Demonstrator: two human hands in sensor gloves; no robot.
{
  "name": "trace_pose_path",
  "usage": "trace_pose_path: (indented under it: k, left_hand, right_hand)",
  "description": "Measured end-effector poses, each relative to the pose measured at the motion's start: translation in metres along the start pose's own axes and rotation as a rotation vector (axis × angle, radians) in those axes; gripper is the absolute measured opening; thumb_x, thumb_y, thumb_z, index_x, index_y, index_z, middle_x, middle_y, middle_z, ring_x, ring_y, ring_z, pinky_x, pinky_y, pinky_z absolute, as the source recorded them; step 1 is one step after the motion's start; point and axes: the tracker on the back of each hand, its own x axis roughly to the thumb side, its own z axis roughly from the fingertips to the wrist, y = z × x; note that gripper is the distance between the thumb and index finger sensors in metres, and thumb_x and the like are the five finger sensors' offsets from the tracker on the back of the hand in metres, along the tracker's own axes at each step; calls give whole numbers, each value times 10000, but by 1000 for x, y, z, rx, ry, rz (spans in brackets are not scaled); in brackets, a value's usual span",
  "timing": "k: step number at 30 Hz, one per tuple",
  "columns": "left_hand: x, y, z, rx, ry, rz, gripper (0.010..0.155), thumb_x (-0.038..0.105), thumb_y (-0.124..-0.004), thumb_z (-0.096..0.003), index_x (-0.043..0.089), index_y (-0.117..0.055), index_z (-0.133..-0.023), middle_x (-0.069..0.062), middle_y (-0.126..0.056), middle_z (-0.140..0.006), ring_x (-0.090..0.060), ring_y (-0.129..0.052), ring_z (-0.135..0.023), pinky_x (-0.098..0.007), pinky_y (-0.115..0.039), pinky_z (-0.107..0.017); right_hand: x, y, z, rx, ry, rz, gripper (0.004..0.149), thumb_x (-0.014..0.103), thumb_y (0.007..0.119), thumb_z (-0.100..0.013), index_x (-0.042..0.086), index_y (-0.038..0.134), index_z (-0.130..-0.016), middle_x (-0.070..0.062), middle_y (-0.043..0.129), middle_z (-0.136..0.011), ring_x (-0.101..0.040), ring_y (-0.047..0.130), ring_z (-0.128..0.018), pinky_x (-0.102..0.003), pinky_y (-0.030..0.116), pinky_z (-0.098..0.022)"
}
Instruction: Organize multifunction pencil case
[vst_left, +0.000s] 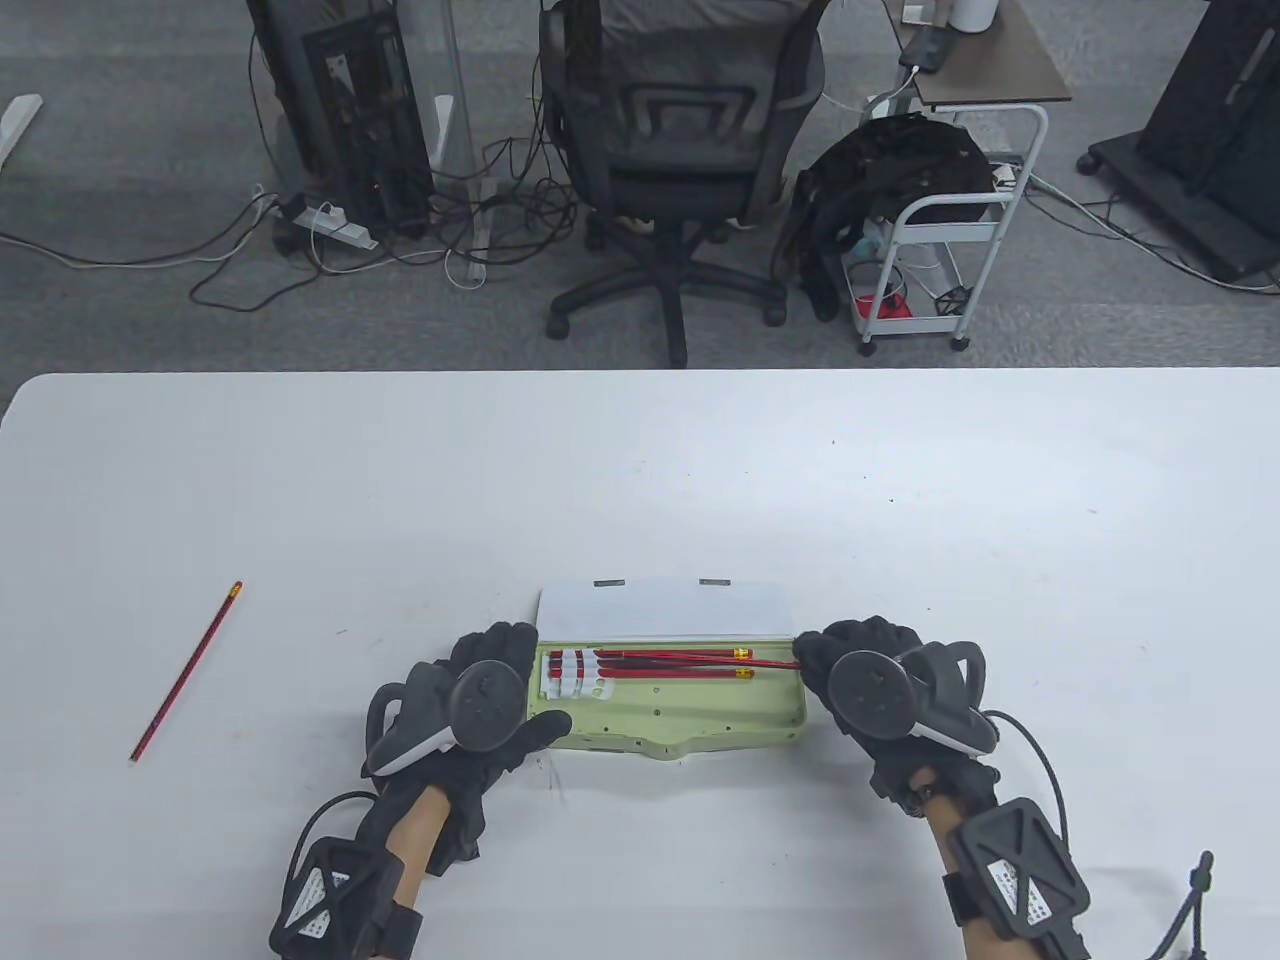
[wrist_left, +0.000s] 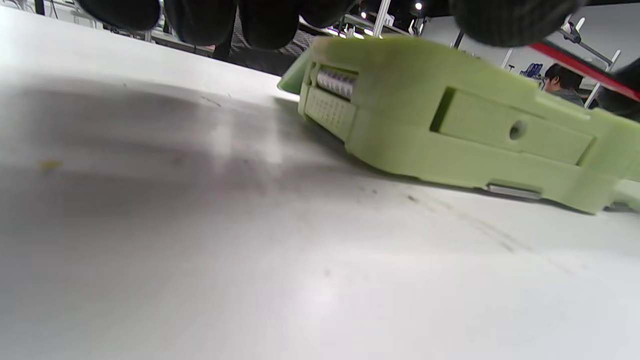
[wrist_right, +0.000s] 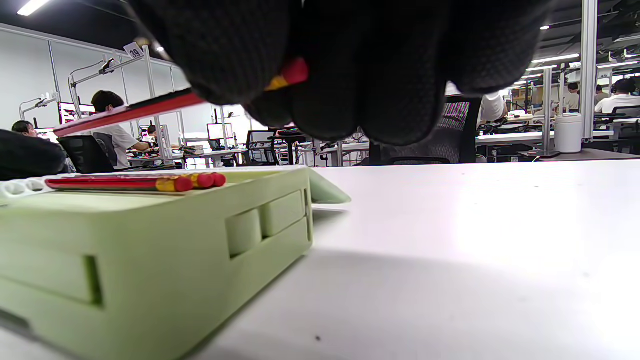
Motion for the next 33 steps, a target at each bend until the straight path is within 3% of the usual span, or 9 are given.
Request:
trace_pose_path:
  k: [16, 33]
  left_hand:
    - [0, -2, -2, -1, 0, -1, 919, 611, -605, -478, 65, -338, -1167, -271, -481, -1228, -584, -568, -1072, -764, -550, -669]
    - [0, -3, -3, -1, 2, -8, 919, 613, -603, -479, 66, -338, -1168, -273, -478, -1228, -591, -573, -1067, -764, -551, -668]
  right_hand:
    - [15, 10, -3, 46, -42, 48, 410, 324, 804, -466, 188, 850, -850, -123, 878, -820, -380, 920, -729, -595, 763, -618]
    - [37, 15, -5, -39, -104, 156, 401, 353, 856, -430, 196, 909, -795, -66, 942, -710, -327, 959, -644, -577, 787, -598]
